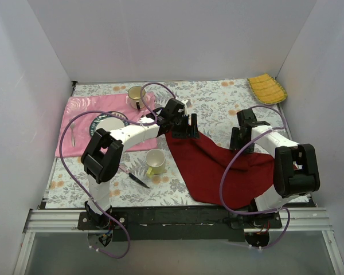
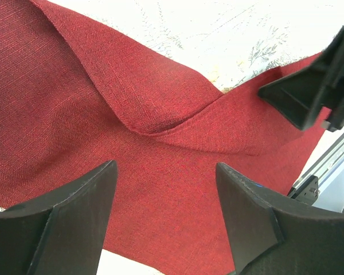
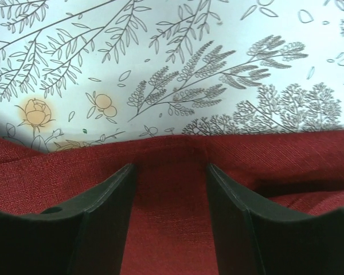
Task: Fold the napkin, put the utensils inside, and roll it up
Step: Flatten the napkin out
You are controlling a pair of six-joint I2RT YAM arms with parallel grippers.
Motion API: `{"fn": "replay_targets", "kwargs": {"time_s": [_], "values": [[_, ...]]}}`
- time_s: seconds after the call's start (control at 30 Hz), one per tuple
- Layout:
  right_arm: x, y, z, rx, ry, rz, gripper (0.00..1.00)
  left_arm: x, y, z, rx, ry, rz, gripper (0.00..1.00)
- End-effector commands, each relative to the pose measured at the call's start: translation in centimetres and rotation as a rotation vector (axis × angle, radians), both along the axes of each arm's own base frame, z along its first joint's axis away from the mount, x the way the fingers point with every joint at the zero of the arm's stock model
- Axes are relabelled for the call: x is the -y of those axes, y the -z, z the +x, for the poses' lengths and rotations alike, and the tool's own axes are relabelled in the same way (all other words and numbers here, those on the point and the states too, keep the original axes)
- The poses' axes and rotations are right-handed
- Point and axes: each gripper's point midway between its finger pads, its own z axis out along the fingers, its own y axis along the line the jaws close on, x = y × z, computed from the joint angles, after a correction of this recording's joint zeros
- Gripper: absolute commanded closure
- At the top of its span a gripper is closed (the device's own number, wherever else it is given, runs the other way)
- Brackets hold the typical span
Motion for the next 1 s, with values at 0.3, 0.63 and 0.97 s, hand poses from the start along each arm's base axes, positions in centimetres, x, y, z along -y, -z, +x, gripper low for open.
{"fn": "replay_targets", "kwargs": {"time_s": [0.3,0.63,0.97], "values": [[-2.3,-0.4,0.8,0.052,-0.079,0.123,0.62,0.3,-6.1,-0.2,0.095,0.026,-0.084,0.31],[-2.0,-2.1,2.1,0.099,-0.091,0.098,0.98,0.5,-6.4,-0.3,0.091,0.031,-0.094,0.31],[1.9,-1.3,2.8,0.072,0.033,-0.076,0.45,0.7,-6.8,-0.3,0.095,0.046,-0.102,0.31]]}}
